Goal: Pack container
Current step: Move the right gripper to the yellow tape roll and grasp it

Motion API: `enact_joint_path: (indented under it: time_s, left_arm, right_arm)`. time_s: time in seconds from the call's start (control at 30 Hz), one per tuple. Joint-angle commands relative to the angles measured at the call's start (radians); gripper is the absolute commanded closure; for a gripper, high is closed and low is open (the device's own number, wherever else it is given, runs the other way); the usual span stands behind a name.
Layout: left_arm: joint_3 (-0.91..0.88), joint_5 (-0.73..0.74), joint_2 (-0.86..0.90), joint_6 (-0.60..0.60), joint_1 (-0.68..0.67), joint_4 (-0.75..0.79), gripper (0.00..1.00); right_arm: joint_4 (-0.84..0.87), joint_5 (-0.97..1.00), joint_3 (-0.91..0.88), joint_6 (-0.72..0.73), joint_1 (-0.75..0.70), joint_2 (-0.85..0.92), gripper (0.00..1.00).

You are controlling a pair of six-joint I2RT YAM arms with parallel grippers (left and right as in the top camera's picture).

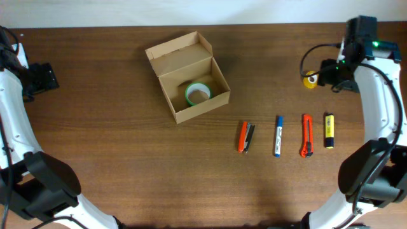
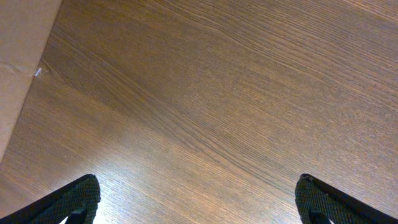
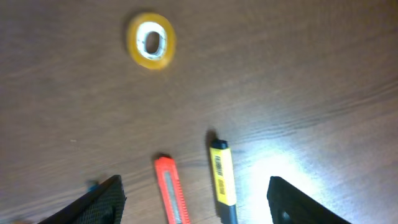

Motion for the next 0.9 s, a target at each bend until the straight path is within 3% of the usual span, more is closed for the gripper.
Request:
enact_joint_path:
  time_s: [0.0,0.23,0.53,0.87]
  left_arm:
    - [-0.010,0.011,-0.007,0.019,0.001,0.000,0.00]
    - [-0.010,0.011,-0.007,0.019,0.001,0.000,0.00]
    - [-0.010,0.011,-0.007,0.019,0.001,0.000,0.00]
    - [-0.010,0.011,-0.007,0.019,0.001,0.000,0.00]
  right_arm:
    - [0.034,-0.021,-0.016,0.014,-0.029,0.021,0.32]
    - [0.156,-0.039,-0.015,0.001,-0.037,0.150,0.32]
    - [0.184,-0.095,0.036,-0.002,-0.036,0.309,0.34]
    - [0.206,-0.169,0.195,0.036,-0.035,0.323,0.33]
